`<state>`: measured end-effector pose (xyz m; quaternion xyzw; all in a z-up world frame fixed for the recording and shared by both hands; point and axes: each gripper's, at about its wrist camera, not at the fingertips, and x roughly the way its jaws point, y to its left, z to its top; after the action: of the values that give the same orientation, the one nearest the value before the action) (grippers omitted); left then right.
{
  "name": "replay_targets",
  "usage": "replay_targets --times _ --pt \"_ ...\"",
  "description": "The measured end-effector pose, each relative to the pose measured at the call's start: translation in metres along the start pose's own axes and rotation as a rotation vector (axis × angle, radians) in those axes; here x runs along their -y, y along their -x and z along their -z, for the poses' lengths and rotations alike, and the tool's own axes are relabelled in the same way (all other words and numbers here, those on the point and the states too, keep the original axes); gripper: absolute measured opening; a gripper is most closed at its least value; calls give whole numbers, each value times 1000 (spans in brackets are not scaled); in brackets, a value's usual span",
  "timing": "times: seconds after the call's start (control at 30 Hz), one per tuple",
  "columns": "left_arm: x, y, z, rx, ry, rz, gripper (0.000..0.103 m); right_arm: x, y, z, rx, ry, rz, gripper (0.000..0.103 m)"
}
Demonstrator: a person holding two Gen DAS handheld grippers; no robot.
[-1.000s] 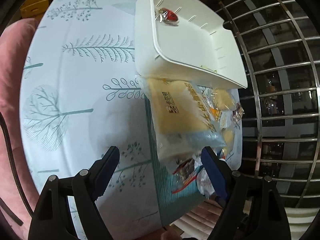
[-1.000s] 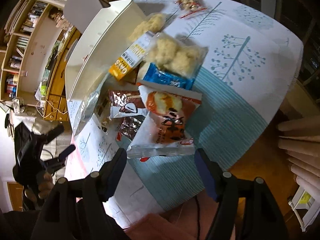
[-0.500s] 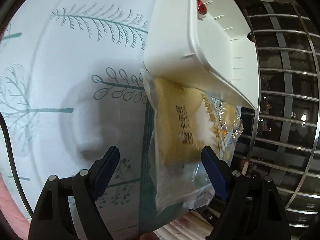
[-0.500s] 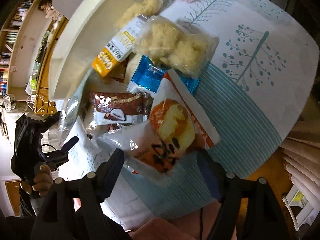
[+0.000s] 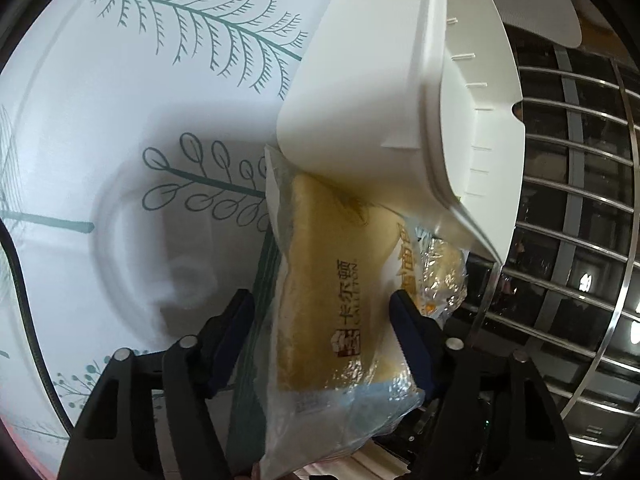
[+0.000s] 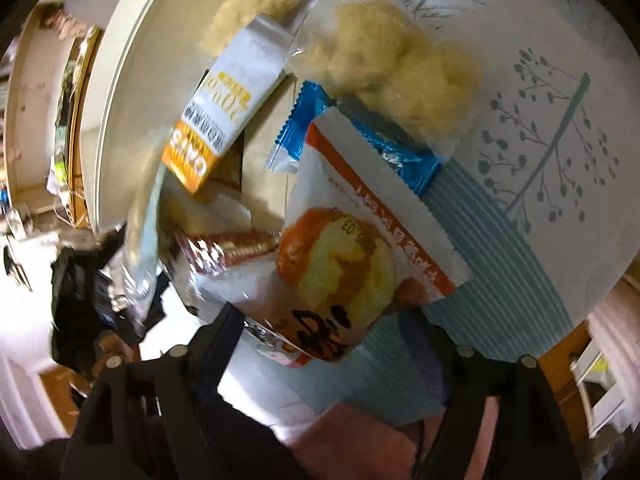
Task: Organize snacks
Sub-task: 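Close the left tool on the bread bag while the right tool grasps the apple-print pastry bag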
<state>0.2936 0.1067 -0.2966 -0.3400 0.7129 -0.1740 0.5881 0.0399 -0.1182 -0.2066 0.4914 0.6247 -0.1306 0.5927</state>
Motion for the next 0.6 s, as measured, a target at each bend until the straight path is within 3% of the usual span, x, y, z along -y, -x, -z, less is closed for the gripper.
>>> replay_targets --times 0.1,0.23,0.43,0.5,0.57,0.6 --pt "-3 1 4 9 31 14 61 1 -2 -11 -22 -27 -2 91" --pt "-4 2 7 16 63 32 47 7 -9 -24 -51 -95 5 91" --pt "-3 12 11 45 52 28 36 28 -2 -39 -28 -187 24 90" --pt "-2 15 12 52 48 24 35 31 -1 -41 -23 -207 41 85" --pt "-3 18 14 51 55 30 33 33 1 -44 -18 -217 36 64" --pt "-4 19 15 50 56 34 32 34 2 -44 -16 -218 37 59"
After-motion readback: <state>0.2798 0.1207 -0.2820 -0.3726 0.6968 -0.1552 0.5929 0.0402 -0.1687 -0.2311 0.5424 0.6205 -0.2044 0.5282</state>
